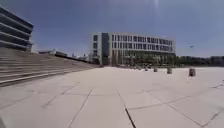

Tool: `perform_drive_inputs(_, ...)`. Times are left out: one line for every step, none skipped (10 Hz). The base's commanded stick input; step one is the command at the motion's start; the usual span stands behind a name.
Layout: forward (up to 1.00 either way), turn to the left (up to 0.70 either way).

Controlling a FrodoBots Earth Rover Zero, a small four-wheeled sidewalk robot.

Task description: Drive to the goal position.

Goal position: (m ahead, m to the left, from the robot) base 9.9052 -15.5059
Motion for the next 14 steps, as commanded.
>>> perform_drive_inputs(0.72, -0.03)
perform_drive_inputs(0.72, -0.05)
perform_drive_inputs(0.72, -0.17)
perform_drive_inputs(0.72, -0.35)
perform_drive_inputs(0.72, -0.21)
perform_drive_inputs(0.72, -0.06)
perform_drive_inputs(0.72, -0.03)
perform_drive_inputs(0.72, -0.02)
perform_drive_inputs(0.72, 0.0)
perform_drive_inputs(0.72, 0.0)
perform_drive_inputs(0.72, 0.0)
perform_drive_inputs(0.72, 0.0)
perform_drive_inputs(0.72, 0.0)
perform_drive_inputs(0.72, 0.0)
